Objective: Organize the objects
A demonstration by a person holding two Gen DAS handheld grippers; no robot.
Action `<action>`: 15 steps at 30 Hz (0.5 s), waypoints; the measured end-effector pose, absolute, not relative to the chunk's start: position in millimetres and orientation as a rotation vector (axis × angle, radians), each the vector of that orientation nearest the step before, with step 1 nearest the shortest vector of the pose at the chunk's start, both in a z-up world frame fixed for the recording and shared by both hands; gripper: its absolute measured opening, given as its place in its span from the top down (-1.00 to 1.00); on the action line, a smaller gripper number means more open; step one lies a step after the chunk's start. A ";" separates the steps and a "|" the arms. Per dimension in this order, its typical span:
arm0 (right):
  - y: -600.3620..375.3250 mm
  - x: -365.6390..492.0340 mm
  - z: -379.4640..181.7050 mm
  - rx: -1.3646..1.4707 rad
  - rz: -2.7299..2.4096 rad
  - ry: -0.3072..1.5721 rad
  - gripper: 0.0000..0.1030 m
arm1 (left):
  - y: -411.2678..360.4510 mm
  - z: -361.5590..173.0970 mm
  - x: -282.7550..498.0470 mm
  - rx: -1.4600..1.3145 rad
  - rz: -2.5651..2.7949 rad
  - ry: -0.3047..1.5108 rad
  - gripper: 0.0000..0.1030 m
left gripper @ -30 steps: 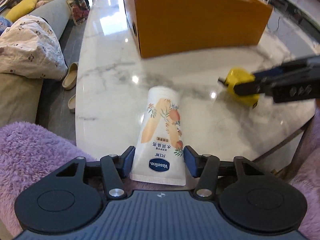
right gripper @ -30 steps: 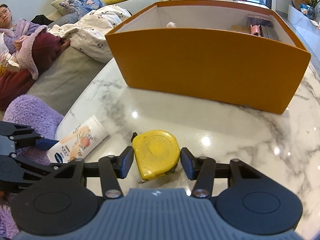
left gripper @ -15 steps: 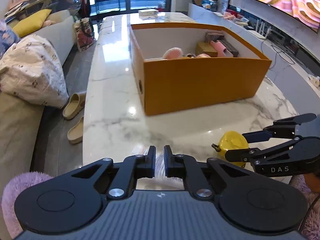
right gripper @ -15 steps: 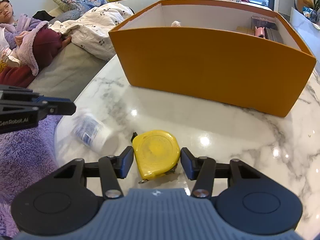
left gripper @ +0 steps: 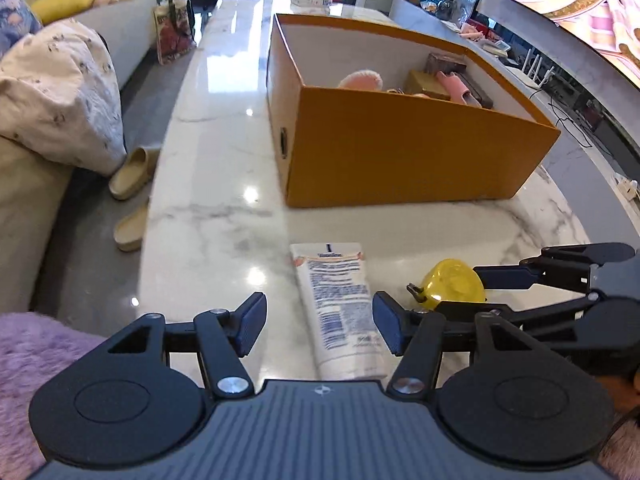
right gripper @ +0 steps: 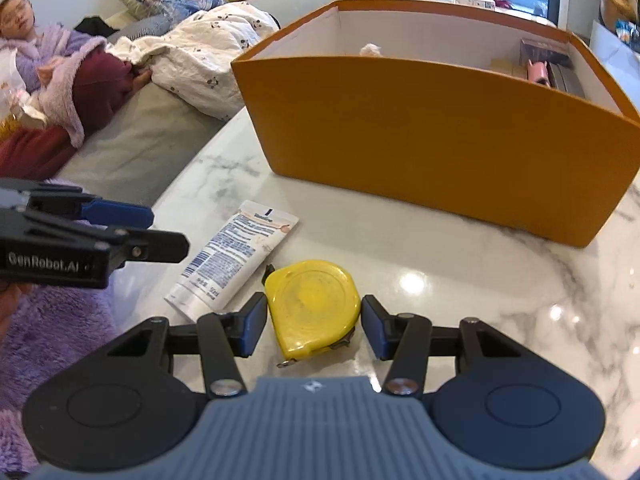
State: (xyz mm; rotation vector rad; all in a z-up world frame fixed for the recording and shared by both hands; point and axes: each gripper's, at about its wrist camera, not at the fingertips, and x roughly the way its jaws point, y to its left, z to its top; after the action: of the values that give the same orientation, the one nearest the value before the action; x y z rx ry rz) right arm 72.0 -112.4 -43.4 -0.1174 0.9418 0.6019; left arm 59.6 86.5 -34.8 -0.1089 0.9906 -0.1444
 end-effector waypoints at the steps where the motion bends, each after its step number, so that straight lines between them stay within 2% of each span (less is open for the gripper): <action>1: -112.5 73.3 -43.6 -0.121 0.594 0.940 -0.04 | 85.2 -37.4 63.8 -0.116 -0.140 1.004 -0.34; 5: -119.3 82.1 -43.7 -0.105 0.561 0.948 -0.04 | 73.6 -50.2 79.8 -0.130 -0.118 1.071 -0.35; 12: -131.8 92.8 -39.5 -0.101 0.515 0.945 -0.04 | 46.5 -67.2 95.1 -0.001 -0.074 1.156 -0.34; 15: -134.2 95.5 -38.5 -0.103 0.510 0.945 -0.04 | 42.8 -67.9 95.3 0.038 -0.067 1.144 -0.24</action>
State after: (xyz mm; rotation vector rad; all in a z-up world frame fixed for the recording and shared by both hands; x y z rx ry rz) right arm 95.5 -134.2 -38.5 -0.1027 0.9451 0.5100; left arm 95.3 42.8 -67.9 0.0378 1.1440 -0.0674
